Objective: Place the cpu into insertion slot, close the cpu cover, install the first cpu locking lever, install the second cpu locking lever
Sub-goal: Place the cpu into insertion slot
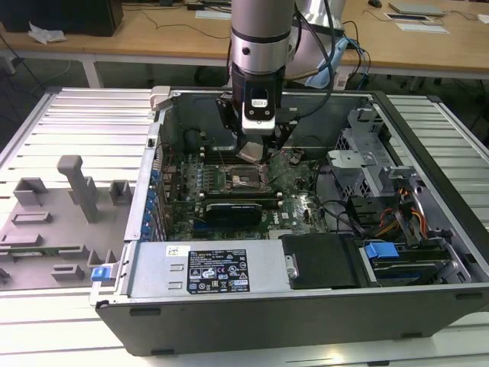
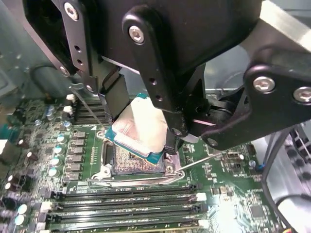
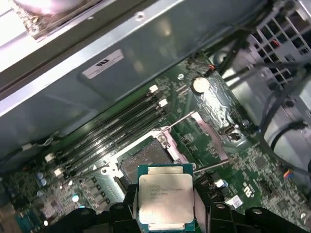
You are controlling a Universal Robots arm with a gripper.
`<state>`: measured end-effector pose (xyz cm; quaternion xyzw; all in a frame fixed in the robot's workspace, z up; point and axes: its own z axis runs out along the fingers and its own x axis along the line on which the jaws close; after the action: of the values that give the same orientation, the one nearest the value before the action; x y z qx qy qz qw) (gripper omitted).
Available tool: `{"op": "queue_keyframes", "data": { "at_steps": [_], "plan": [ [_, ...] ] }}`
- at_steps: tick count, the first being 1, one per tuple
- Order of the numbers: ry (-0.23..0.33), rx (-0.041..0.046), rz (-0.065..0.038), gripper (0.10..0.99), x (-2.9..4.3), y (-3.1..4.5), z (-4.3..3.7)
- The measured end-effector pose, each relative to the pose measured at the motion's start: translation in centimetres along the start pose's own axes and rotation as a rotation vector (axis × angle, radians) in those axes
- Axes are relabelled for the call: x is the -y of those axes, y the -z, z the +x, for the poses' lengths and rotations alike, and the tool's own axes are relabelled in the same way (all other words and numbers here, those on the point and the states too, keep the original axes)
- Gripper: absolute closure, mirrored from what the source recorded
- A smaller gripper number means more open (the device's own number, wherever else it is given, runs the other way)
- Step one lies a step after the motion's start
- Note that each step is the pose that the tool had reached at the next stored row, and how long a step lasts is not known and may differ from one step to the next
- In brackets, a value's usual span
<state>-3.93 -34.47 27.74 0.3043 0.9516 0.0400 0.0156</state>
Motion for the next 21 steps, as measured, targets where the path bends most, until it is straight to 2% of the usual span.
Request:
{"op": "queue_keyframes", "data": {
  "at_steps": [6, 10, 15, 19, 21],
  "plan": [
    [-0.122, 0.0105, 0.001, 0.545, 0.02, -0.19, 0.00],
    [-0.228, 0.0196, 0.001, 0.545, 0.03, -0.37, 0.00],
    [-0.314, 0.0270, 0.002, 0.545, 0.05, -0.53, 0.00],
    [-0.447, 0.0384, 0.002, 0.545, 0.07, -0.76, 0.00],
    [-0.483, 0.0414, 0.002, 0.545, 0.07, -0.84, 0.00]
  ]
}}
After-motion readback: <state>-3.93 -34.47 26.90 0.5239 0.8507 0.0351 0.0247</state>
